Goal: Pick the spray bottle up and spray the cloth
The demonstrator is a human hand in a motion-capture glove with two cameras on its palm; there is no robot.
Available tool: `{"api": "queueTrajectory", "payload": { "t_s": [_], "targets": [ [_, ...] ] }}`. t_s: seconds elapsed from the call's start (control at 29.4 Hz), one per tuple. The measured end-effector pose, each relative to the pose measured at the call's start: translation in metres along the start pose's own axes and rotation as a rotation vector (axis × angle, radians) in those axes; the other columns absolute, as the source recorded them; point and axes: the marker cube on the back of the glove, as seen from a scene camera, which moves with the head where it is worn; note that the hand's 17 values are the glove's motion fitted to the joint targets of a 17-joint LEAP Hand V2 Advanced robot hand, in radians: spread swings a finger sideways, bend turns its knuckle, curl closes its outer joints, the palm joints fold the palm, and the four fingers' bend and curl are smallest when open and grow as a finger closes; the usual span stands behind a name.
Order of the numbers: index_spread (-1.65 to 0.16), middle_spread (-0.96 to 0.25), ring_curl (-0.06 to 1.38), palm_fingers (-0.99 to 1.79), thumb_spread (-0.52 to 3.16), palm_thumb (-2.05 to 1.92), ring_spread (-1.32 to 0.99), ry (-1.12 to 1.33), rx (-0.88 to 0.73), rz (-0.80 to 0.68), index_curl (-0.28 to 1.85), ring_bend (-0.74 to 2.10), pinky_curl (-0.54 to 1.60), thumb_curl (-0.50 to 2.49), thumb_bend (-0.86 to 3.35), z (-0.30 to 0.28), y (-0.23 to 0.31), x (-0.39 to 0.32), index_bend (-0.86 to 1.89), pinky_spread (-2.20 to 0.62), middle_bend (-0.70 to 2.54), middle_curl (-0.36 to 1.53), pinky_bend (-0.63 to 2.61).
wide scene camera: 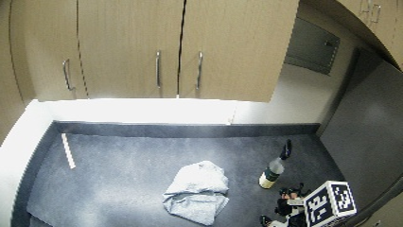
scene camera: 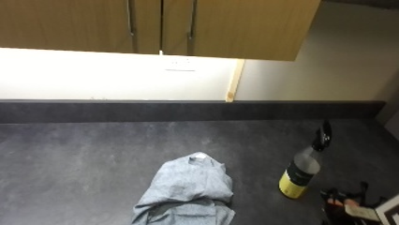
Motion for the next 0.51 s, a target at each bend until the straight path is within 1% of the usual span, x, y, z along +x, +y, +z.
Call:
{"api": "queueTrajectory", "payload": {
  "t_s": [0.03,0.14,0.24,0.51],
  "targets": [
    [-0.16,0.03,0.07,0.68,0.36,0.55,0.03,0.003,0.005,-0.007,0.05,0.37,0.12,0.13,0.35,-0.002,-0.003,-0.001,0.16,0.02,0.17,0.04,0.58],
    [-0.21,0.04,0.14,0.64,0.52,0.60,0.04,0.020,0.037,-0.046,0.11,0.40,0.20,0.17,0.36,-0.014,-0.022,-0.009,0.15,0.02,0.16,0.08,0.65],
    [-0.24,0.04,0.19,0.61,0.65,0.63,0.05,0.033,0.049,-0.080,0.14,0.42,0.25,0.21,0.35,-0.027,-0.037,-0.017,0.15,0.03,0.17,0.11,0.68],
    [-0.29,0.07,0.25,0.56,0.85,0.66,0.06,0.053,0.053,-0.140,0.19,0.45,0.30,0.28,0.30,-0.049,-0.049,-0.031,0.14,0.03,0.16,0.16,0.72]
  ]
}}
